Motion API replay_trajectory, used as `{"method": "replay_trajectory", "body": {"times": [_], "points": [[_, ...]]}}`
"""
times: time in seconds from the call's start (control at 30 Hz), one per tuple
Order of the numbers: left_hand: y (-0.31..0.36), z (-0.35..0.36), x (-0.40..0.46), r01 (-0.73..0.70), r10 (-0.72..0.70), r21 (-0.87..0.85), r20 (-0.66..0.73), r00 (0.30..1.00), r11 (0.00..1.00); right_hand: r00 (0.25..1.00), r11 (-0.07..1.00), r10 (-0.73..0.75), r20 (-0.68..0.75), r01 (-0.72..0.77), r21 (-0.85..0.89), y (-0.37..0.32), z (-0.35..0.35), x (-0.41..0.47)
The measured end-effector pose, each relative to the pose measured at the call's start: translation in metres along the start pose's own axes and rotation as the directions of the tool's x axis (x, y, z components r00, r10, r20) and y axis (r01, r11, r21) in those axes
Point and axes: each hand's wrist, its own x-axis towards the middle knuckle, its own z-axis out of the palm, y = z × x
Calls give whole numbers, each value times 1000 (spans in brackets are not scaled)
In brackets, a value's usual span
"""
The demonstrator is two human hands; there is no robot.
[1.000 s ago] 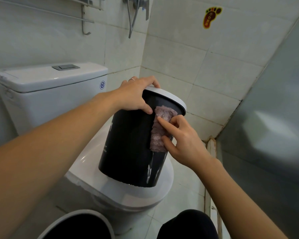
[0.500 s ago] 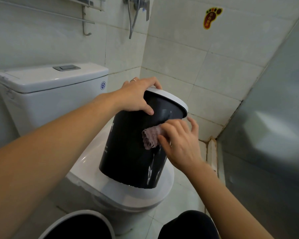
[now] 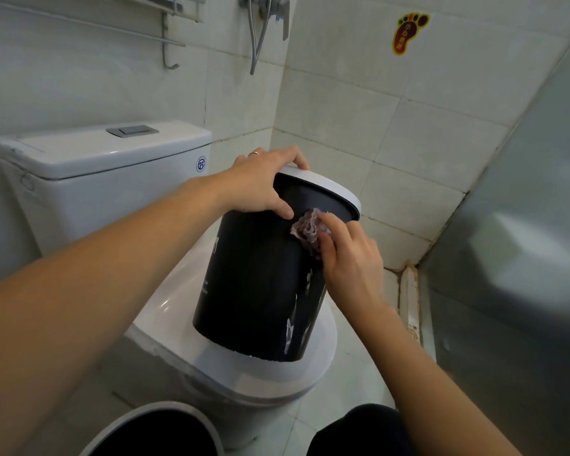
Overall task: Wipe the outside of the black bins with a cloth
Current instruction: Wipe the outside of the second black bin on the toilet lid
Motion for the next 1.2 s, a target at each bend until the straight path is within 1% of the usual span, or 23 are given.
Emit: {"method": "replay_trajectory", "body": {"times": [0.07, 0.13, 0.3, 0.43, 0.47, 0.63, 0.77, 0.83, 1.0, 1.1, 1.2], "points": [[0, 0, 0, -8, 8, 1, -5, 1000, 1000, 1000, 1000, -4, 2, 4, 15, 1, 0, 0], [1, 0, 2, -21, 21, 20, -3, 1000, 1000, 999, 999, -16, 33, 15, 38, 1, 0, -3], [8, 4, 11, -46, 45, 138, 10, 999, 989, 998, 999, -37, 42, 37, 8, 3, 0, 0], [8, 2, 12, -33, 26, 138, 51, 998, 990, 989, 988, -148, 15, 148, -49, 4, -5, 7], [8, 1, 12, -32, 24, 134, 67, 997, 991, 988, 986, -156, 13, 156, -65, 3, -6, 11], [8, -2, 10, -42, 31, 99, 105, 994, 994, 994, 992, -111, -1, 111, -58, -1, -11, 30], [4, -6, 9, 15, -22, 63, 107, 994, 998, 999, 998, -44, -11, 43, -34, 9, -15, 29], [5, -7, 9, 37, -40, 28, 112, 993, 999, 999, 999, -32, 4, 32, -24, 9, -15, 30], [5, -10, 11, 39, -29, -53, 175, 984, 998, 1000, 1000, -31, 6, 31, 2, 9, -15, 34], [5, -7, 13, 40, -40, 2, 141, 989, 999, 999, 1000, -29, 26, 29, -5, 8, -14, 37], [4, -2, 14, 12, -17, 53, 87, 996, 998, 999, 1000, -16, 48, 16, 2, 8, -13, 39]]}}
